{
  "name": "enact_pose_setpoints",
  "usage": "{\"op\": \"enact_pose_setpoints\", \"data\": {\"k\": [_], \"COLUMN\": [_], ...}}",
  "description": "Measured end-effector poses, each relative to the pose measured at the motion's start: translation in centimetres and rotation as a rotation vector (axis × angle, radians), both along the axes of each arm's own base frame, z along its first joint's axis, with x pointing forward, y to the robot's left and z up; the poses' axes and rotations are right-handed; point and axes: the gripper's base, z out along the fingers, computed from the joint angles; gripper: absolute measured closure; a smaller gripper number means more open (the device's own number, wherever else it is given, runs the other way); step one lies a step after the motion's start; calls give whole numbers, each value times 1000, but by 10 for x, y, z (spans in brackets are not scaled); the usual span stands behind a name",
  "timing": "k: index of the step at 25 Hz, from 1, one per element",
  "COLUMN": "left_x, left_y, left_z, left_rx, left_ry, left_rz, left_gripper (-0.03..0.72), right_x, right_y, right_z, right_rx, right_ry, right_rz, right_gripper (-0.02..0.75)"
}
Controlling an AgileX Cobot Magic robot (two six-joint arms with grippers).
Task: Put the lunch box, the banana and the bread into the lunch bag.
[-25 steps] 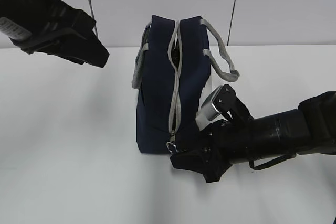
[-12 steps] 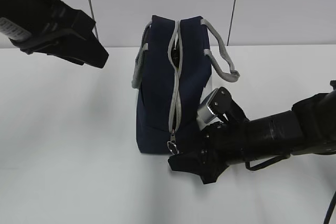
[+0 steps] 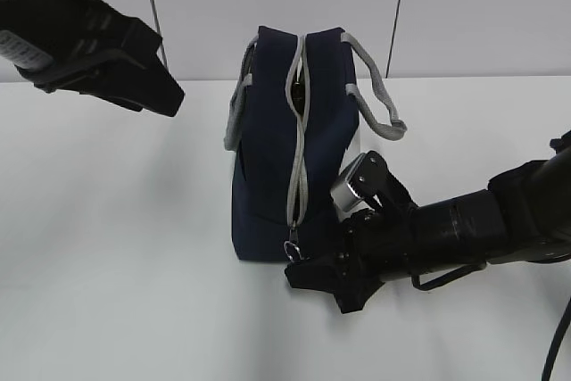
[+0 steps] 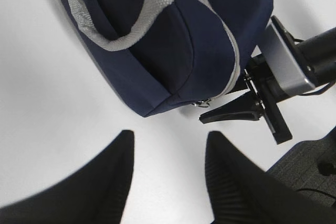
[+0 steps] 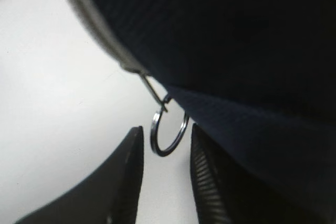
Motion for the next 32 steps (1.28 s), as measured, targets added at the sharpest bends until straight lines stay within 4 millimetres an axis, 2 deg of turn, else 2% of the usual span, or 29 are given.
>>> {"op": "enact_pose_setpoints", "data": {"k": [6, 11, 14, 23, 32], "left_x": [0, 0, 0, -1, -1], "left_y": [0, 0, 0, 0, 0], "left_z": [0, 0, 0, 0, -1], "left_rx": [0, 0, 0, 5, 6], "left_ry": [0, 0, 0, 8, 10], "left_rz": [0, 0, 0, -3, -4], "left_gripper": [363, 365, 367, 367, 370], "right_x": [0, 0, 1, -1, -6], "right_y": [0, 0, 0, 0, -5], "right_z": [0, 0, 0, 1, 17], "right_rx": [0, 0, 1, 4, -85], "right_ry": [0, -1, -3, 64, 103], "right_rz": [0, 0, 0, -23, -31], "right_gripper": [519, 675, 724, 753, 753]}}
